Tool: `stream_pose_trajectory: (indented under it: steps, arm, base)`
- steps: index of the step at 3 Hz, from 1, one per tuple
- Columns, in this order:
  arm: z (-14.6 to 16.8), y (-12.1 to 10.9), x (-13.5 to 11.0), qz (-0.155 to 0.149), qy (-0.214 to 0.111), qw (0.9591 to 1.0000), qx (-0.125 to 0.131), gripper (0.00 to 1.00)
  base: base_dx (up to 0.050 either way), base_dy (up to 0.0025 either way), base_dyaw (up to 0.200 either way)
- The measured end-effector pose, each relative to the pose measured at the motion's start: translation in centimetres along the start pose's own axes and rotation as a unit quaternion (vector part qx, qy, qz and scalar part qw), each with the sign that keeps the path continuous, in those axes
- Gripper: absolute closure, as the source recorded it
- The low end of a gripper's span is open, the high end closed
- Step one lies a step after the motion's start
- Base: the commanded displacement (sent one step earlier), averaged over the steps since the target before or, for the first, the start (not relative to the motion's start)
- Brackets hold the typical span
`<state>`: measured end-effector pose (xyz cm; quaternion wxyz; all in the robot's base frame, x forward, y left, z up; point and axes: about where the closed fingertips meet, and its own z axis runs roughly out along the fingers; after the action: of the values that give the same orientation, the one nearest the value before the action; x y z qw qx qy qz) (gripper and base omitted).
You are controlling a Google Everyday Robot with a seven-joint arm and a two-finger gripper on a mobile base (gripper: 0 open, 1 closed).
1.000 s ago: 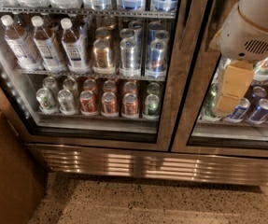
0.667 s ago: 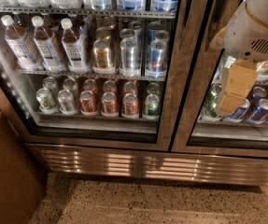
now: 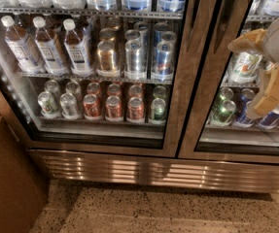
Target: Open left fridge door
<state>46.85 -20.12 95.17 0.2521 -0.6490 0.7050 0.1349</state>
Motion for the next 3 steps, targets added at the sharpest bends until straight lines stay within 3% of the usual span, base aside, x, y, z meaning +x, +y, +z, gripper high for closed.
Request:
stream_pose_trajectory:
  steps: [1,2,3]
  arm:
    - [-0.2,0.3,-0.1,-0.026,-0.102,0.9941,-0.027,0.0]
    - [-0.7,0.4,-0.4,-0.057,-0.207,0.9756,-0.046,0.0]
    - [-1.3,-0.2,-1.3,-0.077,-0.286,0.9542,-0.045,0.0]
  base:
    - [0.0,0.0,0.0]
    - [0.0,0.0,0.0]
    - [0.0,0.0,0.0]
